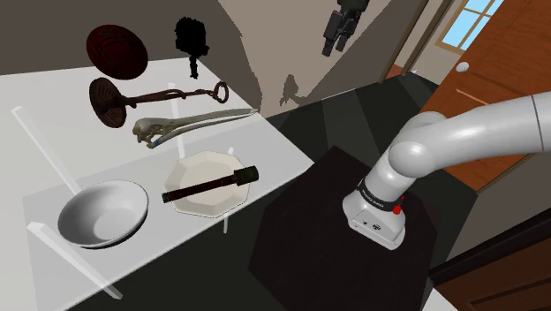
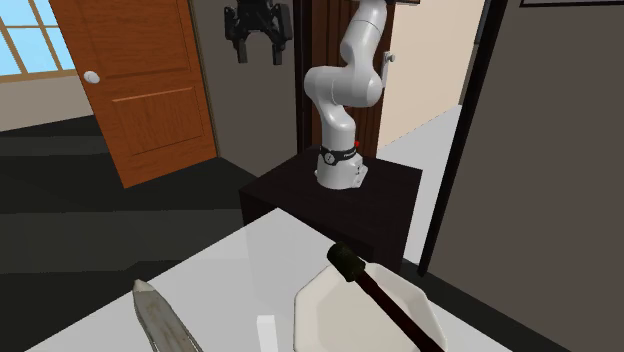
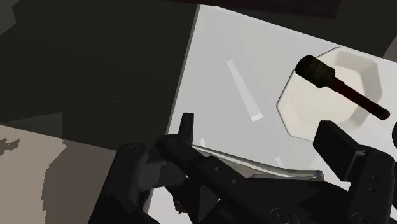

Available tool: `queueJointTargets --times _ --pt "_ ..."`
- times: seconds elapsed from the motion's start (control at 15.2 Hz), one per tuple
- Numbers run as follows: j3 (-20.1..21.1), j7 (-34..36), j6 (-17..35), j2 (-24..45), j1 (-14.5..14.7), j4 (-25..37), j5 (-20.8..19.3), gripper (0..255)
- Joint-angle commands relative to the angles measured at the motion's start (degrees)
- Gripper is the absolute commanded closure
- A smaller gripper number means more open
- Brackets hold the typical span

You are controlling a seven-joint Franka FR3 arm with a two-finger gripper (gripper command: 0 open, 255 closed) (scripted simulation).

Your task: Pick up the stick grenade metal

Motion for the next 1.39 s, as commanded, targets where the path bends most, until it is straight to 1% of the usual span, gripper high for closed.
queueJointTargets --times 0.0,0.66,1.32 --pt "0.0 0.0 0.0 0.0 0.0 0.0 0.0 0" --pt "4.91 -5.26 15.76 11.33 7.14 -4.65 1.63 0" --pt "10.57 -9.61 30.4 25.84 13.25 -5.03 1.51 0"
